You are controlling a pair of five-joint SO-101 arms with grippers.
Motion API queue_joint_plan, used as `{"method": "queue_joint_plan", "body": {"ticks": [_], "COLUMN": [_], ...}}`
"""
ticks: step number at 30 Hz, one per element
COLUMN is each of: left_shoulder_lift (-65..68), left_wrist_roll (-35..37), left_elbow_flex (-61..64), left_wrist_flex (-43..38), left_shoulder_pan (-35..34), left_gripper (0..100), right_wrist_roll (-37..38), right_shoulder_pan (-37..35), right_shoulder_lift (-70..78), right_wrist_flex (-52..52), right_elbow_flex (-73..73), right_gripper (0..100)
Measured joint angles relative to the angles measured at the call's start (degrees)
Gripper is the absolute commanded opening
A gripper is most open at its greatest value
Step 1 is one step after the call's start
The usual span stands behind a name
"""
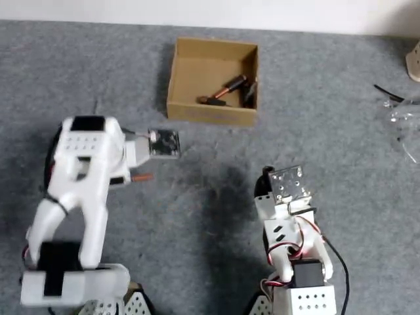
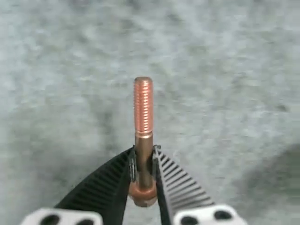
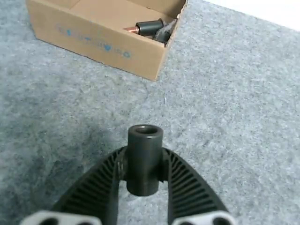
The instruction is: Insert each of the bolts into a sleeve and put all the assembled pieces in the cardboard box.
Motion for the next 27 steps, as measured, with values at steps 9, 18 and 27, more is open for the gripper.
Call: {"method": "queue_joint_plan", "body": {"ticks": [9, 18, 27], "left_shoulder_lift": [24.70, 50.64, 58.90], "left_wrist_roll": [0.00, 0.00, 0.00], "left_elbow_flex": [-29.98, -56.62, -63.65], "left_wrist_flex": [9.93, 16.53, 18.90], "left_shoulder_pan": [-5.19, -8.53, -8.79], "left_gripper": [1, 1, 1], "right_wrist_roll": [0.00, 0.00, 0.00], "right_shoulder_pan": [0.00, 0.00, 0.00], "right_shoulder_lift": [0.00, 0.00, 0.00], "right_wrist_flex": [0.00, -1.41, -1.41], "right_elbow_flex": [0.00, 0.00, 0.00], "right_gripper": [0.5, 0.5, 0.5]}}
